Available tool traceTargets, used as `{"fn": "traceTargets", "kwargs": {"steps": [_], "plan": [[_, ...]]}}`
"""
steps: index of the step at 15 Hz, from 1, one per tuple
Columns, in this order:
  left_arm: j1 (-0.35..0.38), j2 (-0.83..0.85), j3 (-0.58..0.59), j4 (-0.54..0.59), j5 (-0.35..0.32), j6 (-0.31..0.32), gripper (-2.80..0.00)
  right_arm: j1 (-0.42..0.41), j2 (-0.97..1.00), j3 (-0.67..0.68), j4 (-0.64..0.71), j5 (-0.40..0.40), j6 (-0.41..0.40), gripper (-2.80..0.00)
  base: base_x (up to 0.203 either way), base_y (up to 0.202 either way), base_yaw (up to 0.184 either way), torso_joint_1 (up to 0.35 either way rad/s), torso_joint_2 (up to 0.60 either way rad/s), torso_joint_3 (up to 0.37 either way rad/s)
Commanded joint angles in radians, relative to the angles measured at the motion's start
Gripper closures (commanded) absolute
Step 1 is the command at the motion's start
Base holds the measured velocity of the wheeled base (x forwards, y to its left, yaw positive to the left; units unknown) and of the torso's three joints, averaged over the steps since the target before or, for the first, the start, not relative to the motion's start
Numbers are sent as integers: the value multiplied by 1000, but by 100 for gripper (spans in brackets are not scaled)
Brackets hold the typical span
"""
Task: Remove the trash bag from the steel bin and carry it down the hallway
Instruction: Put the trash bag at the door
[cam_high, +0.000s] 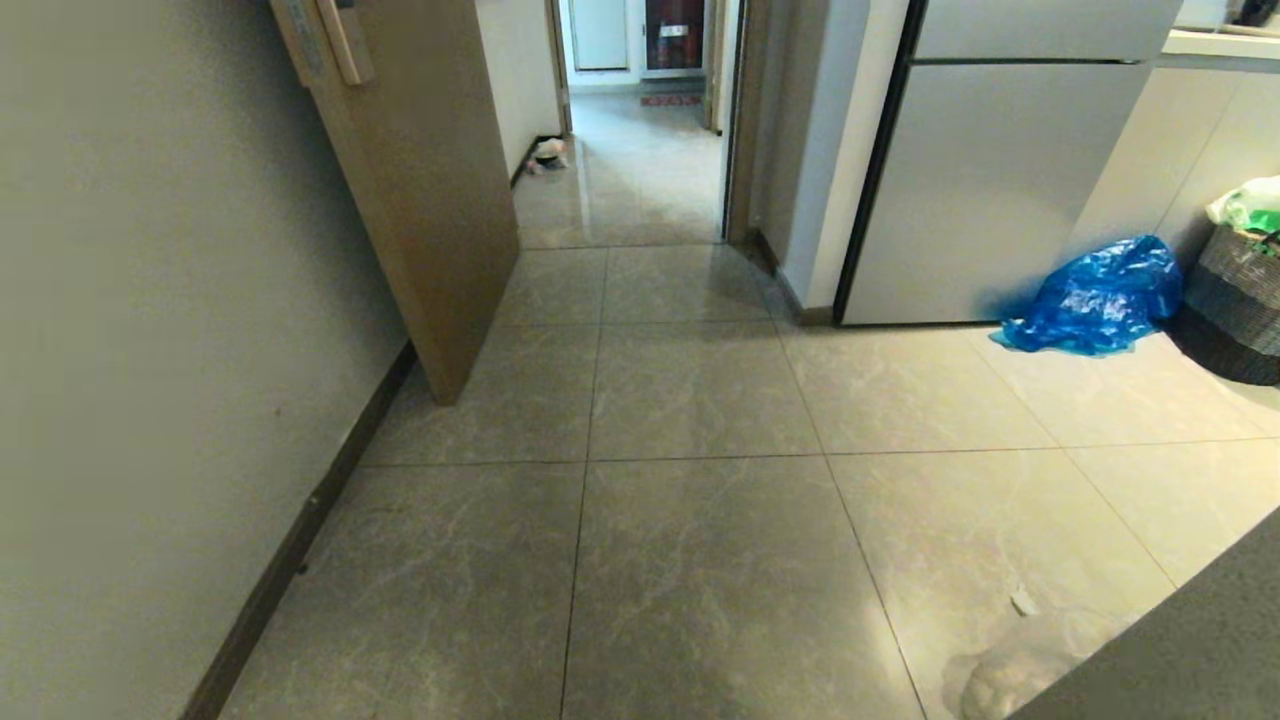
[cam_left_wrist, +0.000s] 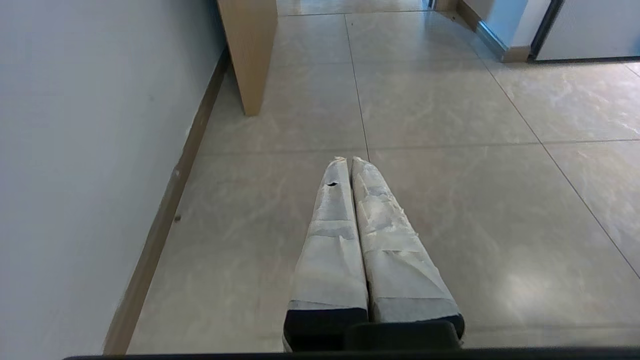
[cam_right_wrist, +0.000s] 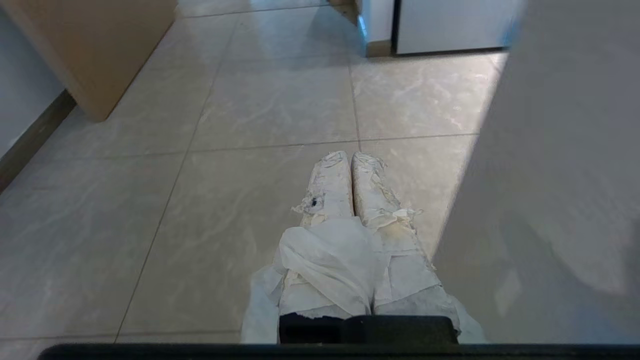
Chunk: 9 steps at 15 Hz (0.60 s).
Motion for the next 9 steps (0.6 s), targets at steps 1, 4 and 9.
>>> {"fn": "traceTargets", "kwargs": {"steps": [1, 4, 9], "plan": [[0, 0, 0, 0, 0, -1, 0, 0, 1, 1, 0, 0, 0, 0, 178, 0, -1, 7, 2, -2], [0, 0, 0, 0, 0, -1, 0, 0, 1, 0, 0, 0, 0, 0, 176, 0, -1, -1, 4, 1], [0, 0, -1, 0, 0, 0, 0, 0, 1, 0, 0, 0, -1, 0, 184, 0, -6, 1, -1, 2]]}}
